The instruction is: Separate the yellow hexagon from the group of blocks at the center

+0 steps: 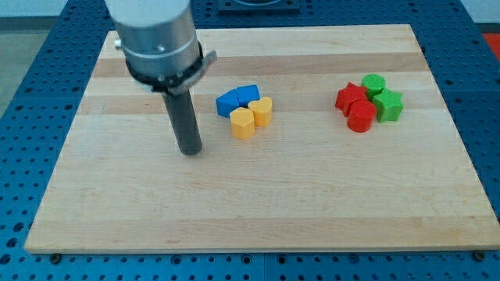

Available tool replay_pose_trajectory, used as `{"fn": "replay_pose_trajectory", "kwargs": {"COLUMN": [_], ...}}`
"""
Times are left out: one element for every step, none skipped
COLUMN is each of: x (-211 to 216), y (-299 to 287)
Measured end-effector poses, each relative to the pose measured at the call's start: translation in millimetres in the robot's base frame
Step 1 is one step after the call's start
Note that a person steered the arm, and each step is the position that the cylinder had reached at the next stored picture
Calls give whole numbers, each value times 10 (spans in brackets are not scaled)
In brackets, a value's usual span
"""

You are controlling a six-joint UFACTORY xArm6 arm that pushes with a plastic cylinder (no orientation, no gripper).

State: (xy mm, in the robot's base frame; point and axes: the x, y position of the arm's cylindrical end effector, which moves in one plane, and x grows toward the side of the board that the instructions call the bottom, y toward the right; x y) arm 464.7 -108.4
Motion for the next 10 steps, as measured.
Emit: {"fn": "replay_pose_trajectory", "kwargs": {"x": [-232,-254,-254,-254,-254,-254,-253,-200,-147,-136], "y": [1,137,329,530,685,780,958,1126,1246,1394]}}
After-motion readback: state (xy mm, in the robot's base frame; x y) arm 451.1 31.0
